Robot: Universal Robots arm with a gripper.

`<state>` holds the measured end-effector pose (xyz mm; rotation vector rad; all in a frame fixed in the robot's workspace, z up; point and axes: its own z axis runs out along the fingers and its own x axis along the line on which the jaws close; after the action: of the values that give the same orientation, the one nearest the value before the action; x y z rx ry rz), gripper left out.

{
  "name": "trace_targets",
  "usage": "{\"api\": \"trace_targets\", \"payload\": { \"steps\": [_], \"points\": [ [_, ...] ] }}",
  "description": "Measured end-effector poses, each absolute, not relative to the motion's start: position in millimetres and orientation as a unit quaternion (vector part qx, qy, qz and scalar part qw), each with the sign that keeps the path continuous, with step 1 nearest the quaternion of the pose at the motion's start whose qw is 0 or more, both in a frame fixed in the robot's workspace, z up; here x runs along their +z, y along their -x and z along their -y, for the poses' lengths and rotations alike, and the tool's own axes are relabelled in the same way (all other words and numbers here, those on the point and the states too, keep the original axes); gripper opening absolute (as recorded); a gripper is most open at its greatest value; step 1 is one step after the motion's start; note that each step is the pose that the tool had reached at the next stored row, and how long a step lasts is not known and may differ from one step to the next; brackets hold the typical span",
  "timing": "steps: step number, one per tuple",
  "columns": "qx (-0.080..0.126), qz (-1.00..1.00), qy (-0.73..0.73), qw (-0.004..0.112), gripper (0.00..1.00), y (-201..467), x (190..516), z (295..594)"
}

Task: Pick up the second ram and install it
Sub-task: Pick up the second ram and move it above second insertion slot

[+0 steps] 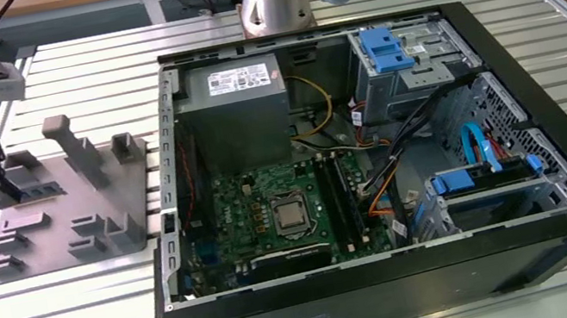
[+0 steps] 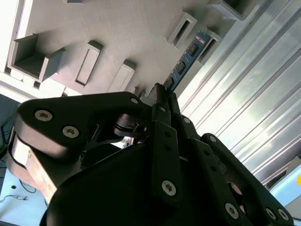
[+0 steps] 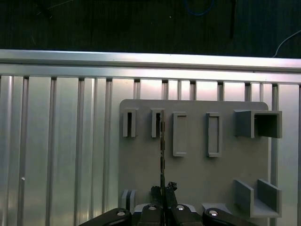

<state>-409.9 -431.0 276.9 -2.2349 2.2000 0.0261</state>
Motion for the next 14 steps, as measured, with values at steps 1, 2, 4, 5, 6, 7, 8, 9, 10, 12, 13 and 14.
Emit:
{"api": "trace_targets", "payload": {
  "steps": [1,2,4,5,6,7,8,9,10,12,13,14],
  "points": [
    [0.008,-0.702,0.713,0.003,0.14,409.9,277.4,431.0],
    [0.008,-0.701,0.713,0.003,0.14,409.9,278.1,431.0],
    [0.008,-0.701,0.713,0.003,0.14,409.9,279.5,431.0],
    [0.008,-0.701,0.713,0.003,0.14,409.9,280.4,431.0],
    [0.008,-0.702,0.713,0.003,0.14,409.9,281.3,431.0],
    [0.008,-0.702,0.713,0.003,0.14,409.9,282.4,431.0],
    [0.008,-0.702,0.713,0.003,0.14,409.9,283.5,431.0],
    [0.008,-0.701,0.713,0.003,0.14,409.9,284.5,431.0],
    [0.008,-0.702,0.713,0.003,0.14,409.9,285.5,431.0],
    [0.008,-0.701,0.713,0.003,0.14,409.9,287.2,431.0],
    [0.008,-0.702,0.713,0.003,0.14,409.9,287.8,431.0],
    [0.008,-0.701,0.713,0.003,0.14,409.9,288.3,431.0]
  ]
}}
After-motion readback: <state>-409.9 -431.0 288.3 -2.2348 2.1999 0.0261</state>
